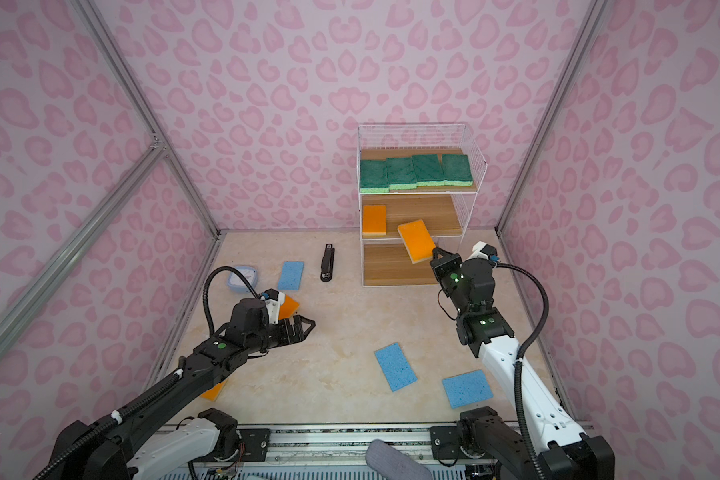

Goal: Place and organize the cleaning sponges onto the shelf
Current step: 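Grasp the orange sponge with the right gripper and carry it to the shelf, then lower the orange sponge onto the middle shelf beside the other and release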

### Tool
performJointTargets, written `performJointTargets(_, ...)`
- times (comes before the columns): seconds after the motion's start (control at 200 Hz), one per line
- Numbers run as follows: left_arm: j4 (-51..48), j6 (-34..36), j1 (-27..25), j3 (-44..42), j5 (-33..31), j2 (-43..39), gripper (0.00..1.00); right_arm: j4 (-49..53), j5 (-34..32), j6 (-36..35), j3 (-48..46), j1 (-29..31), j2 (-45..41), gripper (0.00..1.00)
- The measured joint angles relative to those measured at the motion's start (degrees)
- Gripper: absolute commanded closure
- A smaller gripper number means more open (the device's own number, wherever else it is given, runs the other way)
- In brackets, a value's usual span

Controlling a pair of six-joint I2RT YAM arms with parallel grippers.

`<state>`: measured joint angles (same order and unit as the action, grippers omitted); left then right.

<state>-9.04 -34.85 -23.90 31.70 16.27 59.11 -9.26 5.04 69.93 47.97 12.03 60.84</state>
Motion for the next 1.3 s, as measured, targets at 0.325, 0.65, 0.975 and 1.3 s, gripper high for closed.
performJointTargets(0.325, -0.09, 0.00, 0.00, -1.36, 0.02, -1.53, 0.03, -5.01, -3.80, 2.58, 6.86, 1.44, 13.03, 1.00)
performJointTargets(0.65, -0.22, 0.22, 0.02, -1.79, -0.04, -2.54, 0.03, -4.50, -8.41, 2.89, 16.41, 3.04, 22.69, 1.00)
performJointTargets(0.975, -0.20, 0.37, 0.00, -1.79, -0.04, -2.34, 0.03, 1.31, -12.44, 1.25, 22.32, 4.61, 27.89, 1.00)
performJointTargets(1.3, -0.28, 0.39, 0.02, -1.81, -0.04, -3.13, 0.03, 4.94, -14.03, -1.55, 27.76, 6.62, 31.12, 1.00)
